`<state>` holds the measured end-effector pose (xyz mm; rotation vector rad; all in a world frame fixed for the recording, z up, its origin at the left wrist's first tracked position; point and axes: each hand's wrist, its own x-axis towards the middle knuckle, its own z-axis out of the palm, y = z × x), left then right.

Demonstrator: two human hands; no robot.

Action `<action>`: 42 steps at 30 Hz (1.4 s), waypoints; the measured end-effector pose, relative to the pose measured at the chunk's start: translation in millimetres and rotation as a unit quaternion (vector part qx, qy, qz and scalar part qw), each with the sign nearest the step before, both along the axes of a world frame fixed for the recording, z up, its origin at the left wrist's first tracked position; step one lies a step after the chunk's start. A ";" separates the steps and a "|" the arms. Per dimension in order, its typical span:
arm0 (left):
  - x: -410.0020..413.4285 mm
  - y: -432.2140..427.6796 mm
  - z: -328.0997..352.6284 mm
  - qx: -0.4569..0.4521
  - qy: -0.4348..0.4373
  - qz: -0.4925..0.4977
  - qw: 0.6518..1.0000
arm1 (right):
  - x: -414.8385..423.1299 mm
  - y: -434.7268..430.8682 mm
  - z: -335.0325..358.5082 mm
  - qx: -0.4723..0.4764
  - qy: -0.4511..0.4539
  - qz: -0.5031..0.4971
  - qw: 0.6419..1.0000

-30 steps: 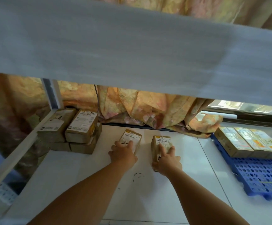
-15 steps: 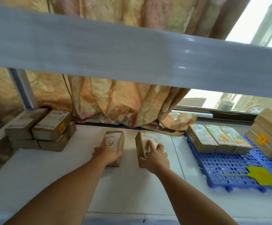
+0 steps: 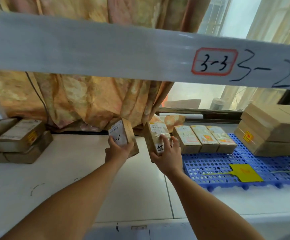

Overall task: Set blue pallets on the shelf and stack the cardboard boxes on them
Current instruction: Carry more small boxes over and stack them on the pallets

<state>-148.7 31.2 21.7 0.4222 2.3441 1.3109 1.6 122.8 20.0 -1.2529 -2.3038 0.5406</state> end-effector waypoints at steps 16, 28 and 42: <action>50.9 95.3 35.7 0.137 -0.105 -0.160 0.972 | 61.9 50.7 28.6 0.064 0.060 -0.177 0.980; 88.3 170.7 47.0 0.079 -0.111 -0.122 0.983 | 106.9 138.7 42.0 0.081 0.094 -0.181 0.976; 149.2 242.0 43.9 -0.150 0.052 -0.101 0.982 | 172.8 235.4 30.0 0.041 0.092 -0.058 0.993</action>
